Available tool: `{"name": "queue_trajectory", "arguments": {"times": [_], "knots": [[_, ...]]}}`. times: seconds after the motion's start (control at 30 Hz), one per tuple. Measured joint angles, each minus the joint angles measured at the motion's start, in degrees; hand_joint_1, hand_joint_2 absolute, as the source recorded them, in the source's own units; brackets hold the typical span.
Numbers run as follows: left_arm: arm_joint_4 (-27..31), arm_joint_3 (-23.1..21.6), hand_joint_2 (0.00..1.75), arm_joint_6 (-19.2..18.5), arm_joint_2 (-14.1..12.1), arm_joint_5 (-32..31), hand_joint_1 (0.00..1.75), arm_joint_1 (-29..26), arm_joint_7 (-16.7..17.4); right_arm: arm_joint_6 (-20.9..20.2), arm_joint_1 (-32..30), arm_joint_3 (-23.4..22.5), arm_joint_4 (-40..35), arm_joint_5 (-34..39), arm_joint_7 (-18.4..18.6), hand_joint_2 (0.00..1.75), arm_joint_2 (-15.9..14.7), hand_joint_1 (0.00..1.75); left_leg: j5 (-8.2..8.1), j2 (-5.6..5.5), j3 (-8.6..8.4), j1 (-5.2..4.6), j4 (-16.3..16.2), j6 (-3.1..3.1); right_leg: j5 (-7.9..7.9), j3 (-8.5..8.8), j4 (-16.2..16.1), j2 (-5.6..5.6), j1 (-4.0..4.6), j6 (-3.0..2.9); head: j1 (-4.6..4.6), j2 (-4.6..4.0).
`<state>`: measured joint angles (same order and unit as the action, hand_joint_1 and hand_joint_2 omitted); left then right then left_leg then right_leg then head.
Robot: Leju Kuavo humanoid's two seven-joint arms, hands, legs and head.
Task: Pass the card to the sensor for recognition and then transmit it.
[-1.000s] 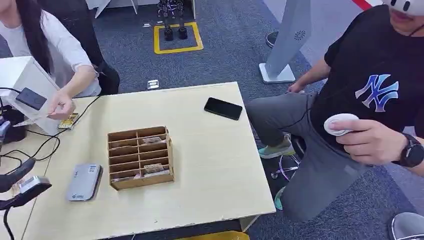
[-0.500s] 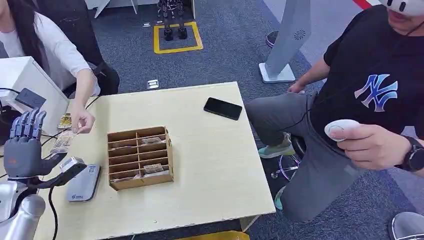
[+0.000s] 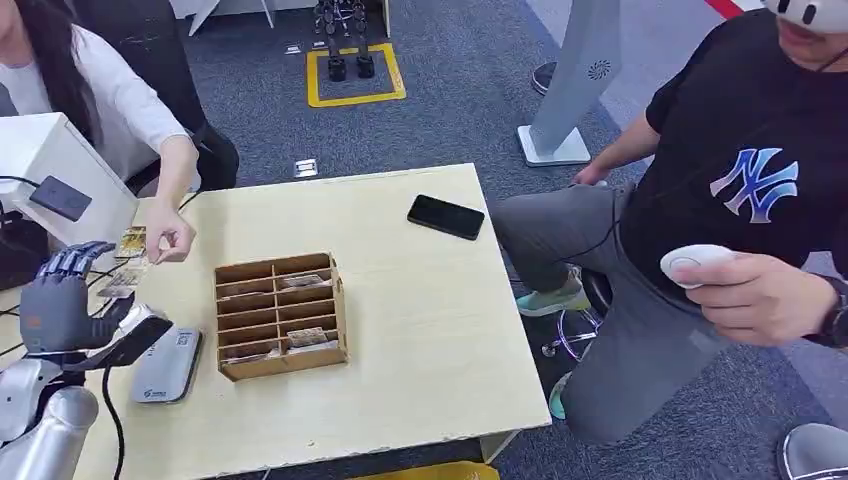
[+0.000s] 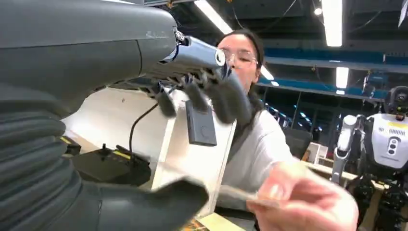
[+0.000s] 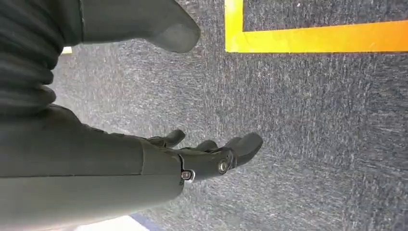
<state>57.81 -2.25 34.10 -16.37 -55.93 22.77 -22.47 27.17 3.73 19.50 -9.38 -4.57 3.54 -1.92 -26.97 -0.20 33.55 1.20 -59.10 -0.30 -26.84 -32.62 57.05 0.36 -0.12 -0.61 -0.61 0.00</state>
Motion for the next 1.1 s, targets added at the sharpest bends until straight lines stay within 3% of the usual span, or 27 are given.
{"name": "queue_trajectory", "arguments": {"times": [0.57,0.77,0.93,1.0,1.1], "knots": [[-0.77,0.00,1.75,-0.44,-0.33,0.57,1.75,0.19,-0.02,0.28,-0.09,0.02,0.00,-0.04,-1.10,1.75,0.02,0.00,0.00,0.00,0.00,0.00,0.00,0.00,0.00,0.01,0.01,0.00,0.00,0.00,0.00,0.00],[-0.75,0.00,1.75,-1.95,-0.83,3.55,1.75,0.14,-0.72,0.31,-0.10,0.02,0.00,-0.07,-1.49,1.75,0.02,0.00,0.00,-0.01,0.01,0.00,0.00,0.00,0.00,0.01,0.01,-0.01,0.00,0.00,0.00,0.00],[0.31,0.02,1.75,-8.69,-1.20,14.20,1.75,-1.31,-6.21,0.44,-0.14,0.02,0.00,-0.07,-1.79,1.75,0.02,0.00,0.00,0.00,0.01,0.00,0.01,0.00,-0.01,0.01,0.01,0.00,0.00,0.01,-0.02,0.00],[1.57,0.04,1.75,-15.55,-0.96,21.15,1.75,-2.18,-7.15,0.44,-0.12,0.02,0.00,0.02,-1.84,1.75,0.02,0.00,0.00,-0.01,0.02,0.00,0.01,0.00,-0.02,0.01,0.00,-0.01,0.00,0.02,0.00,0.00],[2.29,0.09,1.75,-25.98,-0.63,28.20,1.75,-2.42,-3.58,0.55,-0.14,0.02,0.00,0.28,-1.84,1.75,0.02,0.00,0.00,-0.03,0.03,0.00,0.01,0.00,-0.02,0.01,0.00,-0.02,0.00,0.02,0.00,0.00]]}}
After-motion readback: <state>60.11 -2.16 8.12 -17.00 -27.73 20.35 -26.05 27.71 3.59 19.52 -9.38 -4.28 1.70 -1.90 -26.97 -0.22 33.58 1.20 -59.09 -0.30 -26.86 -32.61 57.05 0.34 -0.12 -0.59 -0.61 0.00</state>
